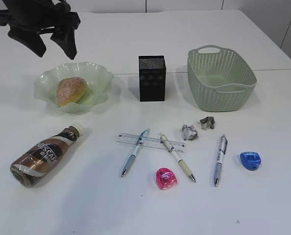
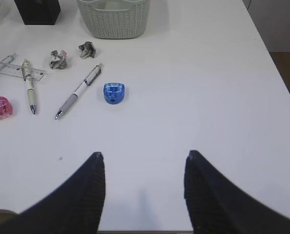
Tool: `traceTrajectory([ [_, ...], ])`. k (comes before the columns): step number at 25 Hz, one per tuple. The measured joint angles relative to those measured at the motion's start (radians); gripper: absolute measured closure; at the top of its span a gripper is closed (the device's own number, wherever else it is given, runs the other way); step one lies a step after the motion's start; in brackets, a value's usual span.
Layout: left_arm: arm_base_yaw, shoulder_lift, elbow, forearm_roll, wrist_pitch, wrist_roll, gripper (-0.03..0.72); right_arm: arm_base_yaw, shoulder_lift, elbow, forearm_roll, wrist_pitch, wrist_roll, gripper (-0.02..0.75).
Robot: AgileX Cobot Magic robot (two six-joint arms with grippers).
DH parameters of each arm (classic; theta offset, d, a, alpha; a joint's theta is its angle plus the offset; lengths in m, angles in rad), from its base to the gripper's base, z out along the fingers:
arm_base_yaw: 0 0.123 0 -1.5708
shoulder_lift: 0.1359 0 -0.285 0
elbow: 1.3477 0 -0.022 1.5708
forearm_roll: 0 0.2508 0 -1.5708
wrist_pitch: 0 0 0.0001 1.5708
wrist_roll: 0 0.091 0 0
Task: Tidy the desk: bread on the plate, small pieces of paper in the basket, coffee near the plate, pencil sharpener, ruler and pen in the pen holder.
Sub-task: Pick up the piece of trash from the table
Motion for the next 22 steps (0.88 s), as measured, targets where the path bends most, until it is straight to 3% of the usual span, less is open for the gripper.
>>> traceTrajectory([
  [22,-0.011,-0.708,0.681,0.008,-0.058,0.023,0.169,0.000,0.000,0.000,0.000,0.002,0.000,0.323],
])
